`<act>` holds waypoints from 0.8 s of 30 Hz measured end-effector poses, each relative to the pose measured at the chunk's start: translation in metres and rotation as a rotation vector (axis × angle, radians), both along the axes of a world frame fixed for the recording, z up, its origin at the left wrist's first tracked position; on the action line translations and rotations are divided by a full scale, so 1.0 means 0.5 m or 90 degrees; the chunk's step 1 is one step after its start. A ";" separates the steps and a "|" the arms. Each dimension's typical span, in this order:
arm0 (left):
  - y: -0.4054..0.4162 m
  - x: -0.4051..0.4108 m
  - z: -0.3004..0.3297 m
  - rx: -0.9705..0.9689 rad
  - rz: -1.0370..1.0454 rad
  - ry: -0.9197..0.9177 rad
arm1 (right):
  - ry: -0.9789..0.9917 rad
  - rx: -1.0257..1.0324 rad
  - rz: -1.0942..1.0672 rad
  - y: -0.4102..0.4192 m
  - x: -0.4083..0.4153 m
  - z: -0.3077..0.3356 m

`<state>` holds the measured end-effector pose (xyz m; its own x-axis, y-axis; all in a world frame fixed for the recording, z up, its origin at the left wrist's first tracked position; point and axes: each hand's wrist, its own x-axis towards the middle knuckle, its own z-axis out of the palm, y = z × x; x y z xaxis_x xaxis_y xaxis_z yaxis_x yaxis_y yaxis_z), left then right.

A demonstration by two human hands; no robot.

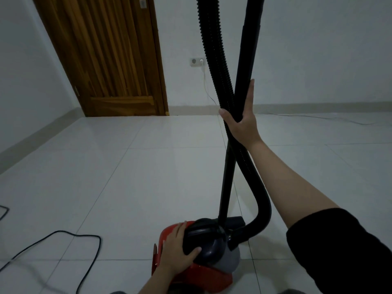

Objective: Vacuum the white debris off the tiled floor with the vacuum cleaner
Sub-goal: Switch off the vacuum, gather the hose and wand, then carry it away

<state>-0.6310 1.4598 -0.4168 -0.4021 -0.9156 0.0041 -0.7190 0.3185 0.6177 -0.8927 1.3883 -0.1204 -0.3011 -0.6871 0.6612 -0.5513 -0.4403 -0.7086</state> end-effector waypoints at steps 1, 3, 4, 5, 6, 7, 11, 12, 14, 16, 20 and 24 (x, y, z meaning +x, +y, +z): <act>0.001 0.002 -0.002 -0.006 -0.001 0.001 | -0.005 0.001 0.000 -0.002 0.000 -0.006; -0.001 0.005 -0.006 -0.008 -0.003 0.007 | -0.017 0.002 0.005 -0.003 0.002 -0.016; -0.002 0.006 -0.008 -0.001 -0.007 0.014 | -0.020 0.004 0.009 -0.002 0.002 -0.020; -0.002 0.006 -0.009 0.006 -0.013 0.022 | -0.020 0.005 0.011 -0.002 0.002 -0.024; -0.003 0.007 -0.010 0.014 -0.018 0.027 | -0.019 0.007 0.012 -0.001 0.001 -0.025; -0.003 0.007 -0.012 0.021 -0.022 0.030 | -0.015 0.010 0.012 0.000 0.000 -0.026; -0.001 0.007 -0.014 0.040 -0.033 0.029 | 0.002 0.011 -0.006 0.000 -0.002 -0.026; 0.000 0.006 -0.013 0.042 -0.035 0.025 | 0.001 0.008 -0.009 -0.002 -0.001 -0.025; 0.001 0.004 -0.012 0.045 -0.033 0.020 | 0.000 0.008 -0.018 -0.008 0.002 -0.022; 0.004 0.005 -0.013 0.046 -0.020 0.020 | -0.005 0.018 -0.029 -0.018 0.004 -0.017; 0.020 0.012 -0.026 0.046 0.036 0.037 | -0.018 0.044 -0.024 -0.036 0.004 -0.005; 0.035 0.013 -0.036 0.049 0.067 0.051 | -0.030 0.058 -0.014 -0.050 0.000 -0.002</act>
<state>-0.6243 1.4772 -0.4347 -0.3045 -0.9517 -0.0393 -0.6940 0.1934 0.6935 -0.8928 1.3632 -0.1216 -0.3460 -0.7365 0.5813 -0.5248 -0.3616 -0.7706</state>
